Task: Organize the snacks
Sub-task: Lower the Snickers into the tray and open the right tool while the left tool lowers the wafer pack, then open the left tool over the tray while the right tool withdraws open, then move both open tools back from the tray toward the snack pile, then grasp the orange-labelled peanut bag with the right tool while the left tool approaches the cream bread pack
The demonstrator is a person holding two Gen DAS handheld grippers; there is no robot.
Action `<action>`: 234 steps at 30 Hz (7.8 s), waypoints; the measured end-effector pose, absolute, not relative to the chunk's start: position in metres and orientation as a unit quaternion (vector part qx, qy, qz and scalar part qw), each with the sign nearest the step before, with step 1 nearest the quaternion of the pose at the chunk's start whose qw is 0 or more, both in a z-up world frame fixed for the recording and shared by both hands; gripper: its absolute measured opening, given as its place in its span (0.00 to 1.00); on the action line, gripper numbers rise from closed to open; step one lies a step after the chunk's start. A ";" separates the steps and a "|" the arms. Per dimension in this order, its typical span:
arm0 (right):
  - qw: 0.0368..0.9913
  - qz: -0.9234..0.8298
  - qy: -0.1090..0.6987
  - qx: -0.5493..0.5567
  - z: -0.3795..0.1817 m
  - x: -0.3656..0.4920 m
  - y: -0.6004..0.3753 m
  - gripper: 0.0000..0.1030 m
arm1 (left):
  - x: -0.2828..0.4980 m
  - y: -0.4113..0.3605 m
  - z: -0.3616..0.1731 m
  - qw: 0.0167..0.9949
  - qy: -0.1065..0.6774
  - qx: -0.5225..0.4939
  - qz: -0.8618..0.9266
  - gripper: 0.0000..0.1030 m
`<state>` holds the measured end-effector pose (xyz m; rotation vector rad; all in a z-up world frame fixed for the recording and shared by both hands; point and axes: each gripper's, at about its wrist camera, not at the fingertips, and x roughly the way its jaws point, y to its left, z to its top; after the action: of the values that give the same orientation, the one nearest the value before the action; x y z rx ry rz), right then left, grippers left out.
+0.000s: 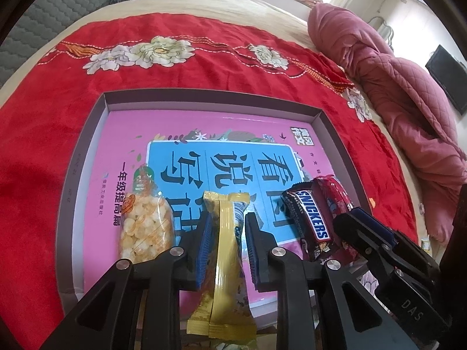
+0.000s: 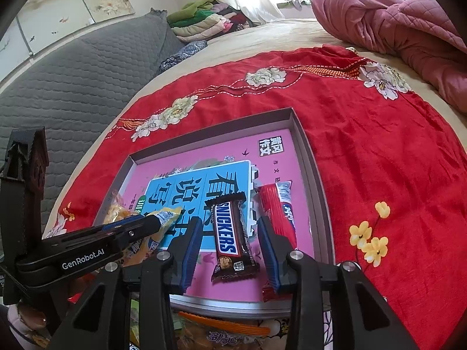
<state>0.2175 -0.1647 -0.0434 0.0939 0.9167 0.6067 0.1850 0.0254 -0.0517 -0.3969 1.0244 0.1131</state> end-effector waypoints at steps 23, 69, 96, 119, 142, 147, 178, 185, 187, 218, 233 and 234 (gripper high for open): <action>0.857 0.291 0.422 0.044 -0.035 0.215 -0.166 0.42 | 0.172 0.028 -0.022 0.863 0.469 -0.179 0.057 0.36; 0.897 0.285 0.337 0.019 0.009 0.186 -0.179 0.78 | 0.128 0.029 0.036 0.887 0.422 -0.185 0.043 0.56; 0.901 0.280 0.330 0.026 0.021 0.172 -0.200 0.79 | 0.099 0.037 0.035 0.884 0.430 -0.179 0.044 0.56; 0.895 0.265 0.358 0.000 0.010 0.136 -0.202 0.79 | 0.079 0.041 0.026 0.880 0.443 -0.166 0.039 0.56; 0.889 0.259 0.377 -0.024 0.002 0.118 -0.198 0.79 | 0.058 0.054 0.019 0.872 0.455 -0.173 0.043 0.56; 0.888 0.257 0.381 -0.029 0.001 0.114 -0.199 0.79 | 0.056 0.054 0.016 0.868 0.464 -0.173 0.041 0.56; 0.869 0.244 0.429 -0.040 -0.018 0.104 -0.210 0.79 | 0.045 0.044 -0.019 0.834 0.524 -0.172 0.019 0.56; 0.866 0.252 0.429 -0.042 -0.020 0.103 -0.206 0.79 | 0.046 0.040 -0.028 0.826 0.538 -0.168 0.016 0.56; 0.866 0.254 0.429 -0.042 -0.020 0.104 -0.205 0.79 | 0.047 0.039 -0.031 0.823 0.542 -0.167 0.017 0.56; 0.850 0.269 0.451 -0.034 -0.045 0.117 -0.185 0.79 | 0.054 0.019 -0.064 0.803 0.577 -0.150 0.012 0.56; 0.826 0.289 0.483 -0.029 -0.068 0.131 -0.171 0.79 | 0.059 0.013 -0.070 0.804 0.578 -0.136 0.015 0.56; 0.824 0.292 0.485 -0.029 -0.070 0.132 -0.170 0.79 | 0.060 0.012 -0.071 0.804 0.579 -0.135 0.015 0.56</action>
<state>0.1320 -0.1700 -0.0704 -0.0619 1.0324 0.6211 0.0600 0.0124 -0.0709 -0.2897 1.2392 0.0320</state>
